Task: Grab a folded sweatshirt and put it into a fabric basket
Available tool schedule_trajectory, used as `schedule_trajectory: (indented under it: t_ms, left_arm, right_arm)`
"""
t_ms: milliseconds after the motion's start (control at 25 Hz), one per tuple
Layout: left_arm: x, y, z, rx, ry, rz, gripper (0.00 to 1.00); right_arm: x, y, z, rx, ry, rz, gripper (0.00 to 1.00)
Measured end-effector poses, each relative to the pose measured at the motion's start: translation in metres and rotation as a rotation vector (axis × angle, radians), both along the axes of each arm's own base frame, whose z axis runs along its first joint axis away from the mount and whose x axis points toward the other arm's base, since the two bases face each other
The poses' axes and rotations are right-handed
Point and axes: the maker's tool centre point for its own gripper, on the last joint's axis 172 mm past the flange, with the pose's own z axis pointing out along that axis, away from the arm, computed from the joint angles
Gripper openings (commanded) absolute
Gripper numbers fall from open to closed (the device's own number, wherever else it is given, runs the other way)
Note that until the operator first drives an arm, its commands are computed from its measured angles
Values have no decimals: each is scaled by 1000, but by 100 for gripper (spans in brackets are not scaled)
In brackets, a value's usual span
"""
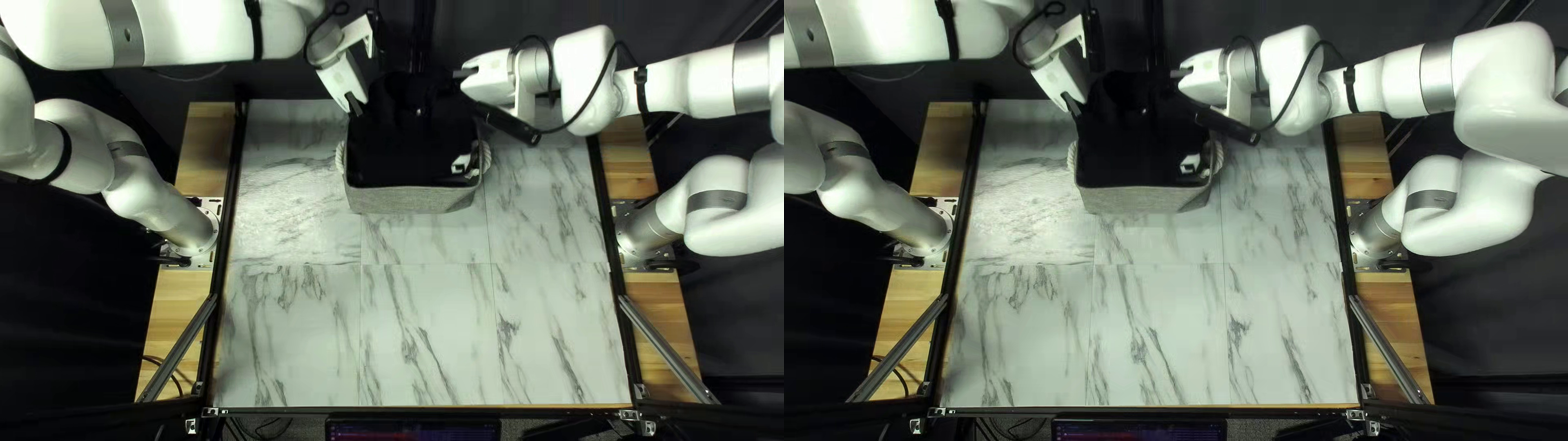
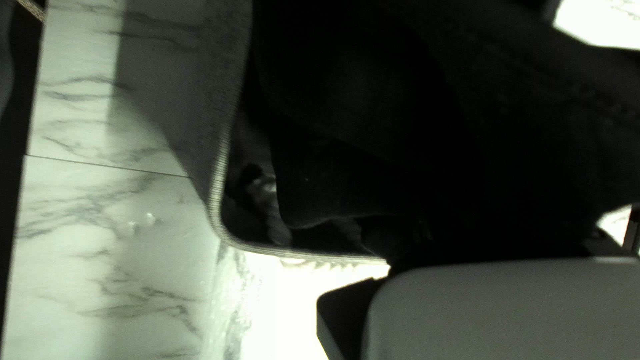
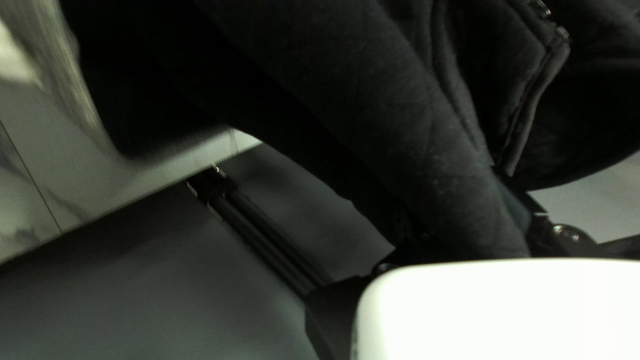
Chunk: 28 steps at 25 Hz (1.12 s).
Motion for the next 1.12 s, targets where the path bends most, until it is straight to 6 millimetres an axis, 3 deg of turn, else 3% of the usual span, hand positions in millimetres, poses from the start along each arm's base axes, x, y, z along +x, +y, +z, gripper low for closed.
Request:
schedule_trajectory:
  t_ms: [480, 920, 960, 1000, 1040, 1120]
  left_arm:
    - [2, -18, -38, -28, 25, 8, 0]
    - [-1, -31, -76, -55, 38, 19, 0]
    - [-2, -32, -78, -57, 38, 20, 16]
    - [-3, -32, -79, -58, 37, 21, 91]
    - [-4, -32, -78, -57, 36, 22, 100]
    - [-4, -32, -74, -53, 30, 25, 100]
  right_arm:
    - [-5, 14, -55, 80, 59, -20, 0]
    - [-1, 14, -59, 92, 63, -19, 1]
    - [-1, 14, -59, 92, 63, -19, 97]
    - [-1, 14, -59, 92, 63, -19, 100]
    - [-1, 14, -59, 92, 63, -19, 100]
    - [-1, 14, -59, 92, 63, -19, 100]
